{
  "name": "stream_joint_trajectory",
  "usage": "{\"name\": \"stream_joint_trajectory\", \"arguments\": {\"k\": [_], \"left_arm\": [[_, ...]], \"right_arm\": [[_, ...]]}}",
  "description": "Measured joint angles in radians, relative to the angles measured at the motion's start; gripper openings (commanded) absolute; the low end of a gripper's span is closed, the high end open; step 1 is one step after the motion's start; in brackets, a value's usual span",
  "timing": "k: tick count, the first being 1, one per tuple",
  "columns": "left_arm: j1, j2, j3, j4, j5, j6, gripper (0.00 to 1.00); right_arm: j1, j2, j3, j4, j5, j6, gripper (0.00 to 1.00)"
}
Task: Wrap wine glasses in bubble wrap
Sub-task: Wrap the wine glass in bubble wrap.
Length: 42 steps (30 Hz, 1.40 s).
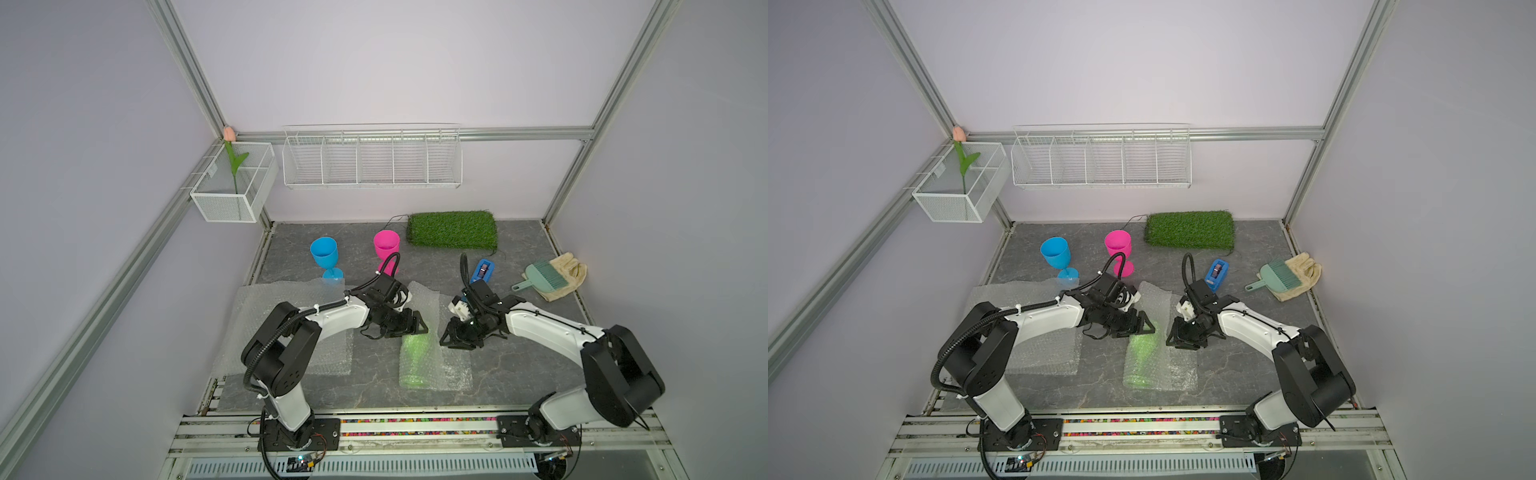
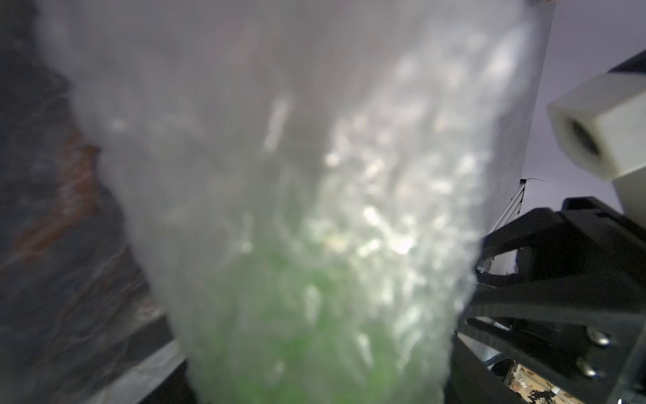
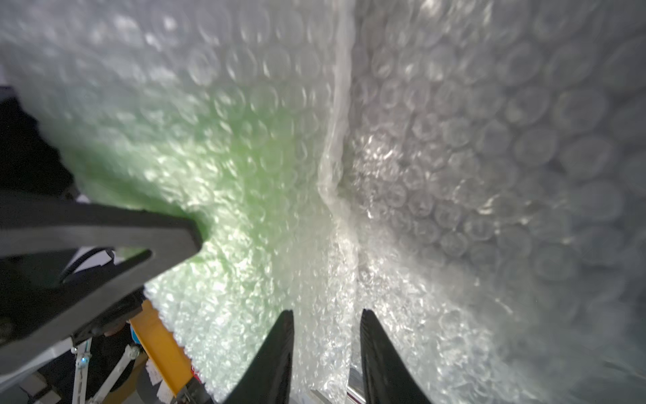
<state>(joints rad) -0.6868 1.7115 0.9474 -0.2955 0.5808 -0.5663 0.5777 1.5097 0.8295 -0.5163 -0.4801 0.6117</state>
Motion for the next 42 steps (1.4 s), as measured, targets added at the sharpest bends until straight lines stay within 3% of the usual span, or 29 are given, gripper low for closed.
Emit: {"name": "stream_joint_trajectory", "arguments": {"k": [9, 15, 23, 29, 37, 42], "left_arm": [[0.134, -0.100, -0.193, 0.157, 0.105, -0.039, 0.76], [0.157, -0.111, -0.235, 0.211, 0.130, -0.051, 0.76], [0.170, -0.116, -0.244, 0.211, 0.139, -0.051, 0.74], [0.160, -0.116, -0.182, 0.098, 0.078, -0.003, 0.74], [0.080, -0.103, -0.058, -0.093, -0.078, 0.054, 0.73], [0.051, -0.096, -0.022, -0.146, -0.132, 0.063, 0.73]], "right_arm": [[0.150, 0.173, 0.101, 0.081, -0.053, 0.069, 0.22], [0.227, 0.255, 0.152, 0.129, -0.093, 0.089, 0.18], [0.236, 0.255, 0.140, 0.129, -0.071, 0.093, 0.15], [0.239, 0.251, 0.087, 0.100, -0.069, 0.089, 0.14], [0.231, 0.181, 0.034, 0.049, -0.080, 0.061, 0.14], [0.154, 0.113, 0.025, 0.039, -0.047, 0.063, 0.15]]}}
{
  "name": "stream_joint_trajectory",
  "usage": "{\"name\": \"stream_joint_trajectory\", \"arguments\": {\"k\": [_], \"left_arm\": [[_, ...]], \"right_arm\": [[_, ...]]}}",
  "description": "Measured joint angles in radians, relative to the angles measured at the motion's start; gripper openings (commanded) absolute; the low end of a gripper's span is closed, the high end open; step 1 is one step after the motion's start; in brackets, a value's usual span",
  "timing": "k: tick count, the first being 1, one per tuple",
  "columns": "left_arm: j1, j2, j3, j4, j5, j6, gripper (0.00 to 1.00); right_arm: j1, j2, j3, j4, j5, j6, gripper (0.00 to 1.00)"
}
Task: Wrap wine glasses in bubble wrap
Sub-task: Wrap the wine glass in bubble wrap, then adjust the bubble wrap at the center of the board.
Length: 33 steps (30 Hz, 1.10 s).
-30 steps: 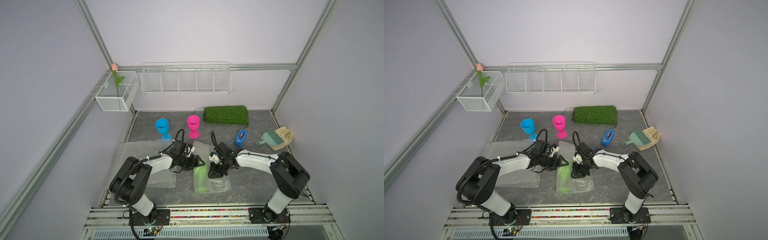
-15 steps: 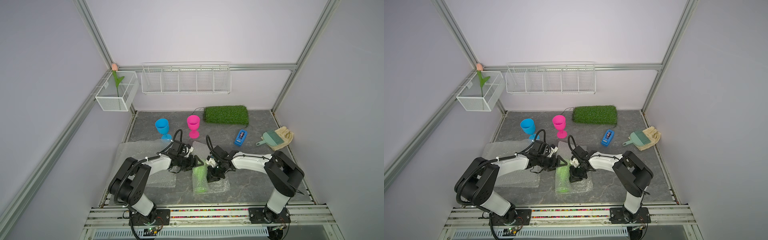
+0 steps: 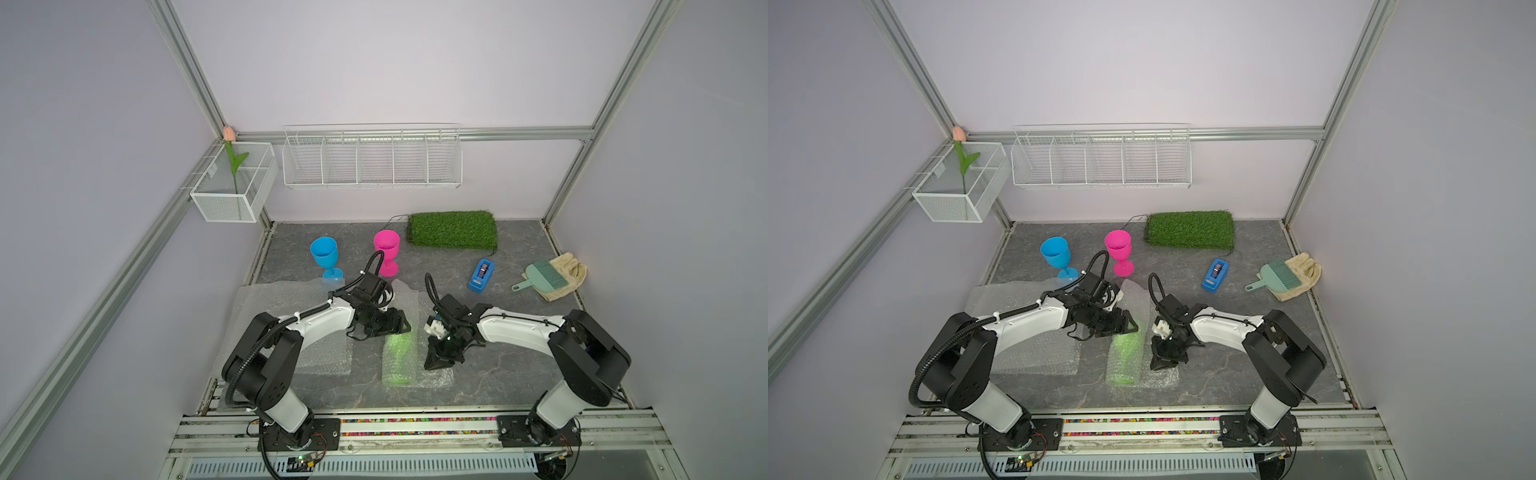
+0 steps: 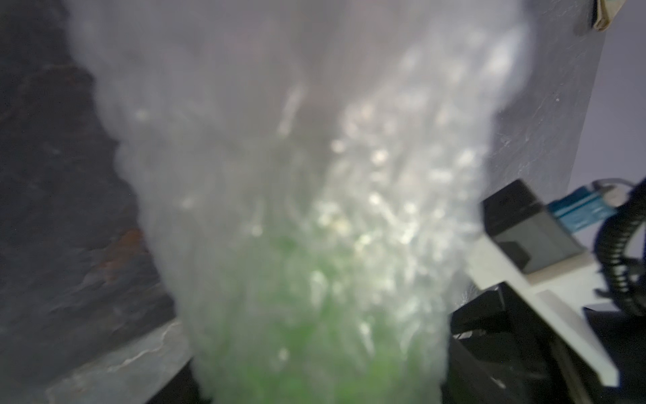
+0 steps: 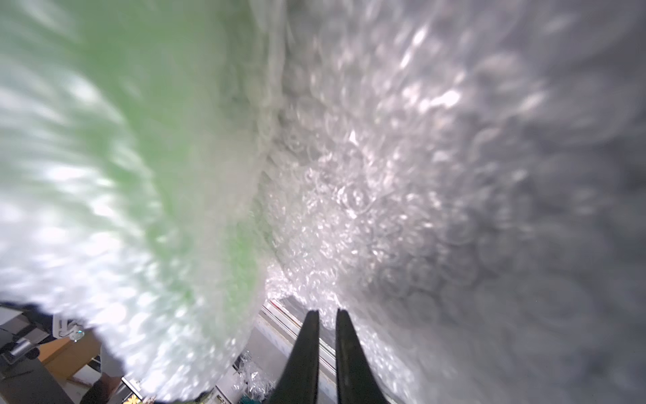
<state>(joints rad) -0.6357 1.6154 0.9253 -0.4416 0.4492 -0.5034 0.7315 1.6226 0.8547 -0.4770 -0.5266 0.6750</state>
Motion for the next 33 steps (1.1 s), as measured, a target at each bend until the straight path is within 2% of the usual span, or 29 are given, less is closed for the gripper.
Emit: {"name": "stream_joint_trajectory", "arguments": {"k": [5, 8, 20, 23, 26, 30, 33], "left_arm": [[-0.017, 0.013, 0.042, -0.057, -0.042, 0.012, 0.72], [-0.035, 0.024, 0.073, -0.098, -0.082, 0.016, 0.69], [-0.124, 0.094, 0.213, -0.246, -0.237, -0.029, 0.67], [-0.140, 0.113, 0.245, -0.277, -0.269, -0.047, 0.66], [-0.151, 0.130, 0.272, -0.304, -0.291, -0.064, 0.65], [-0.157, 0.149, 0.300, -0.332, -0.304, -0.080, 0.65], [-0.160, 0.161, 0.319, -0.350, -0.311, -0.088, 0.64]], "right_arm": [[-0.072, -0.022, 0.008, 0.039, 0.034, 0.013, 0.16], [-0.095, -0.023, 0.008, 0.046, 0.060, 0.014, 0.17], [-0.185, -0.159, -0.103, 0.050, 0.087, -0.009, 0.45], [-0.186, -0.160, -0.157, 0.064, 0.055, -0.015, 0.54], [-0.186, -0.160, -0.206, 0.095, -0.004, -0.016, 0.57], [-0.165, -0.157, -0.257, 0.197, -0.115, -0.001, 0.58], [-0.127, -0.140, -0.302, 0.301, -0.200, 0.036, 0.54]]}}
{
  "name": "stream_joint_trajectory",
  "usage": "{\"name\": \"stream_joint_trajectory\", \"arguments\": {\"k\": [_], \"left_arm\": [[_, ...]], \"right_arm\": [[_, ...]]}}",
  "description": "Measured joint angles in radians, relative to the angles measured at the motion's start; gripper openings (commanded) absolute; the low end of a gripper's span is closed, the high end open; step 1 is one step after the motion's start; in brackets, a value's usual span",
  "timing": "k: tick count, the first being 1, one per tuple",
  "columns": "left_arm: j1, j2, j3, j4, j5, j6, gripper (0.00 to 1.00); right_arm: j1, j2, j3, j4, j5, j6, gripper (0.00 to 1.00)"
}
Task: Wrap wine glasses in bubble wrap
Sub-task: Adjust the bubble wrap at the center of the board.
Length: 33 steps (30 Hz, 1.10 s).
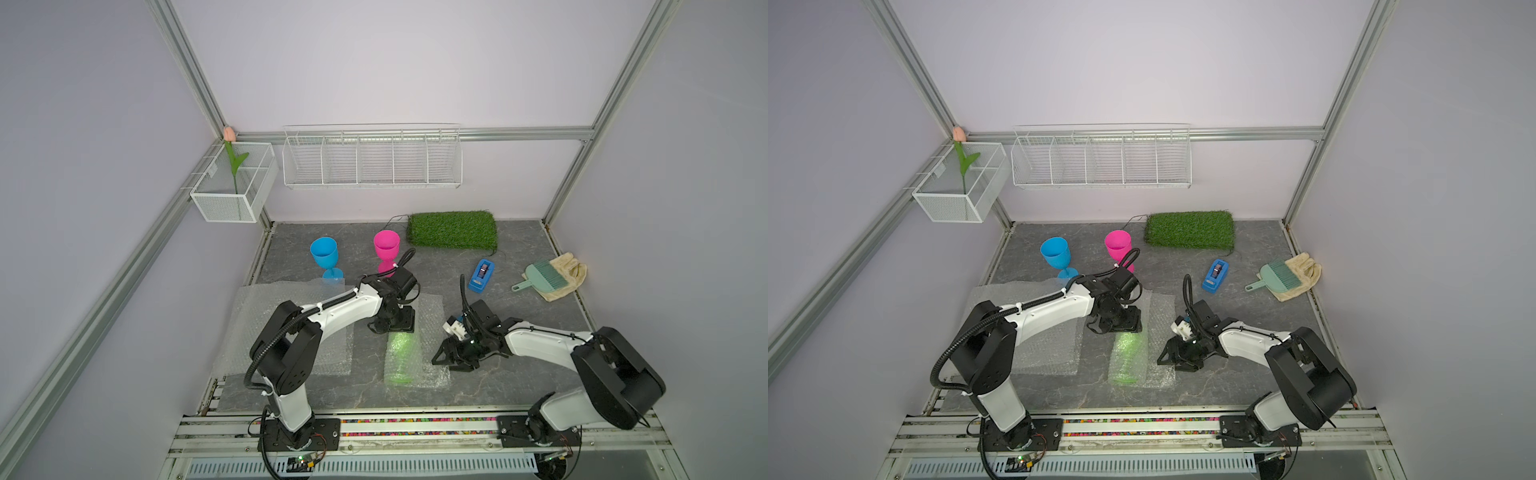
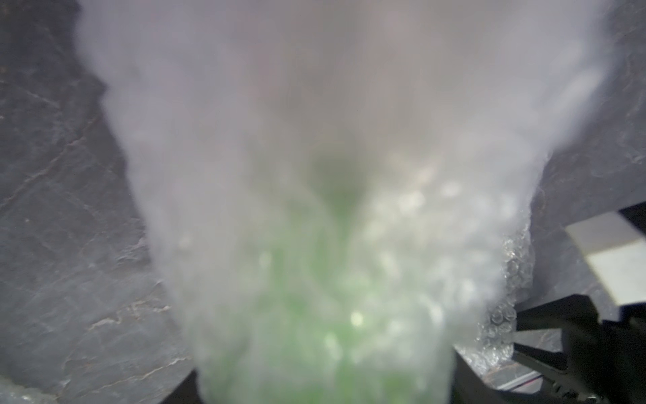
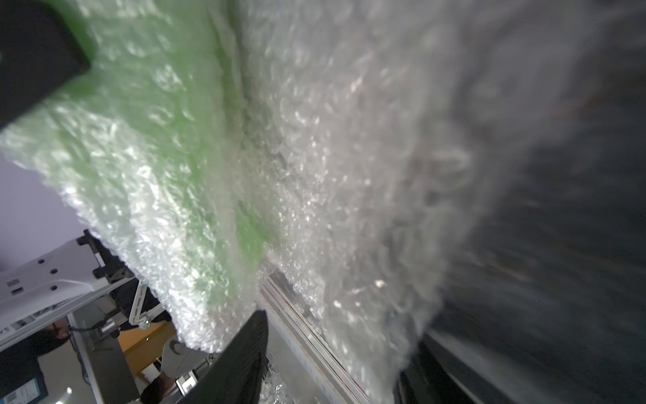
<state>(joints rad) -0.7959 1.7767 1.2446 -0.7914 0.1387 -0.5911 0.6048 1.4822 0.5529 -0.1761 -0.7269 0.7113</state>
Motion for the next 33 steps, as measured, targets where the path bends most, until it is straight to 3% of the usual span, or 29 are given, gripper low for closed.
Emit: {"name": "stream_joint_trajectory", "arguments": {"k": [5, 20, 33], "left_arm": [[-0.004, 0.009, 0.016, -0.016, -0.008, -0.003, 0.63], [-0.004, 0.009, 0.016, -0.017, -0.010, -0.018, 0.57], [-0.004, 0.012, 0.016, -0.010, -0.010, -0.039, 0.57]], "right_arm": [[0.021, 0.005, -0.035, 0.070, -0.034, 0.054, 0.40], [0.035, -0.080, 0.006, -0.053, 0.145, 0.069, 0.08], [0.268, -0.150, 0.175, -0.120, 0.383, 0.163, 0.07]]}}
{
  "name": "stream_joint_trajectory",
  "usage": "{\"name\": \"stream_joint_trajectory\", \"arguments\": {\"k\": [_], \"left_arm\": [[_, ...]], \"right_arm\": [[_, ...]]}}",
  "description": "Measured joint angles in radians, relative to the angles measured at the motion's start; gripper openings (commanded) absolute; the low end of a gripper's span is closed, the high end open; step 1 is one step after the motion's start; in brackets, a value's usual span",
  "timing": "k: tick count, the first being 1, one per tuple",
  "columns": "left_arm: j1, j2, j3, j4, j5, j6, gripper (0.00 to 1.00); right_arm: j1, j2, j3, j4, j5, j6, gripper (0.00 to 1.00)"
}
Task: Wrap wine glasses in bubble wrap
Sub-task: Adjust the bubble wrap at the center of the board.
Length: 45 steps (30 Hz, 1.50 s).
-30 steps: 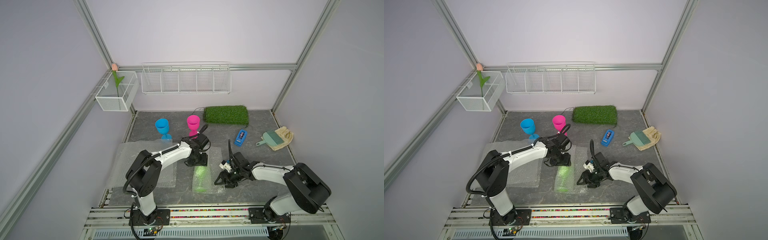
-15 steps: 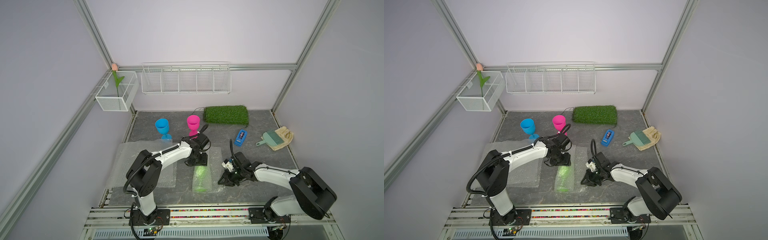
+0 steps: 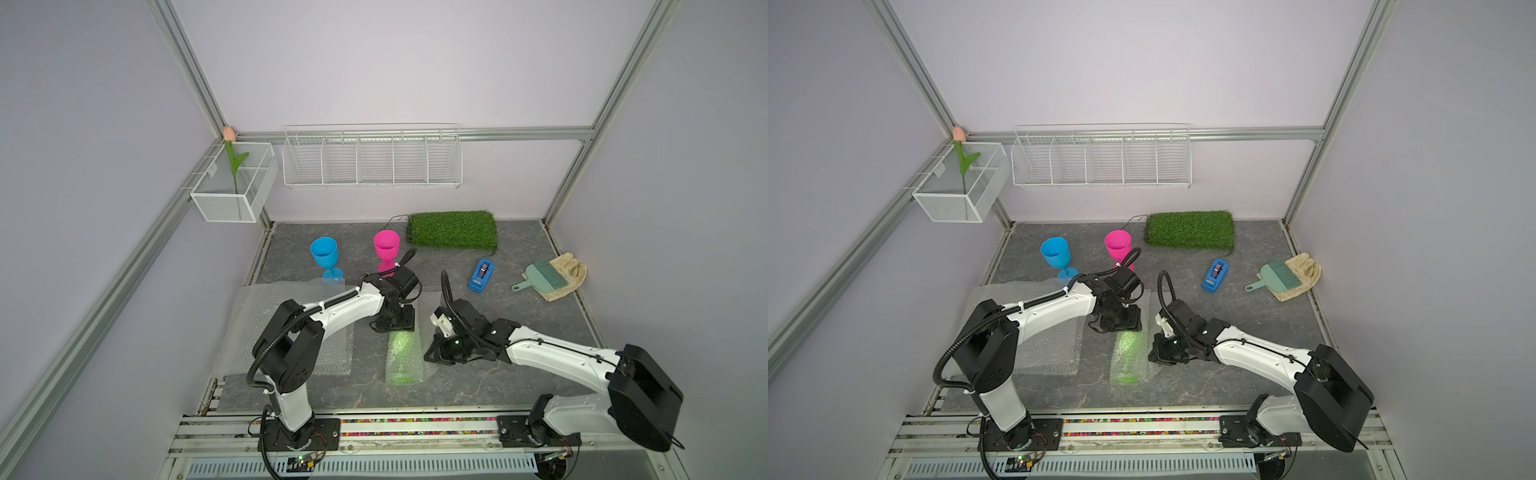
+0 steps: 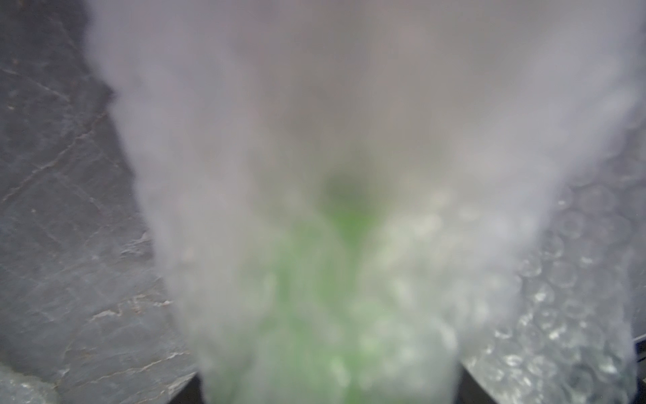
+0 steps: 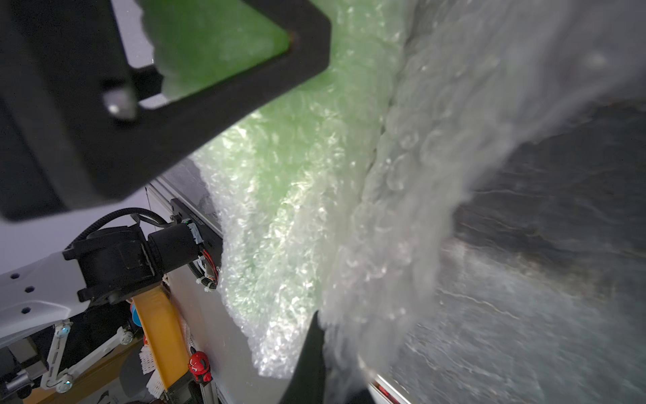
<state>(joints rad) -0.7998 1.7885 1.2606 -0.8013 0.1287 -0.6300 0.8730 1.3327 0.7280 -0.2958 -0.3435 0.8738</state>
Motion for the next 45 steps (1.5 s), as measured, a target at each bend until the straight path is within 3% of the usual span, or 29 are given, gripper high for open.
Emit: {"name": "stream_joint_trajectory", "arguments": {"k": [4, 11, 19, 31, 41, 45], "left_arm": [[0.000, 0.002, 0.000, 0.003, 0.002, -0.013, 0.57], [0.000, 0.002, -0.007, 0.041, 0.017, -0.039, 0.57], [0.004, -0.002, -0.025, 0.084, 0.033, -0.066, 0.57], [0.006, -0.003, -0.036, 0.125, 0.055, -0.148, 0.57], [0.007, -0.003, -0.043, 0.142, 0.068, -0.206, 0.58], [0.007, -0.003, -0.045, 0.147, 0.072, -0.214, 0.59]], "right_arm": [[0.056, 0.001, 0.023, 0.002, 0.053, 0.029, 0.09], [0.132, 0.030, 0.072, 0.000, 0.126, 0.075, 0.46], [0.208, 0.093, 0.173, -0.102, 0.266, 0.087, 0.60], [0.335, 0.220, 0.380, -0.305, 0.490, 0.051, 0.61], [0.376, 0.298, 0.442, -0.410, 0.624, 0.037, 0.52], [0.384, 0.330, 0.463, -0.430, 0.651, 0.027, 0.41]]}}
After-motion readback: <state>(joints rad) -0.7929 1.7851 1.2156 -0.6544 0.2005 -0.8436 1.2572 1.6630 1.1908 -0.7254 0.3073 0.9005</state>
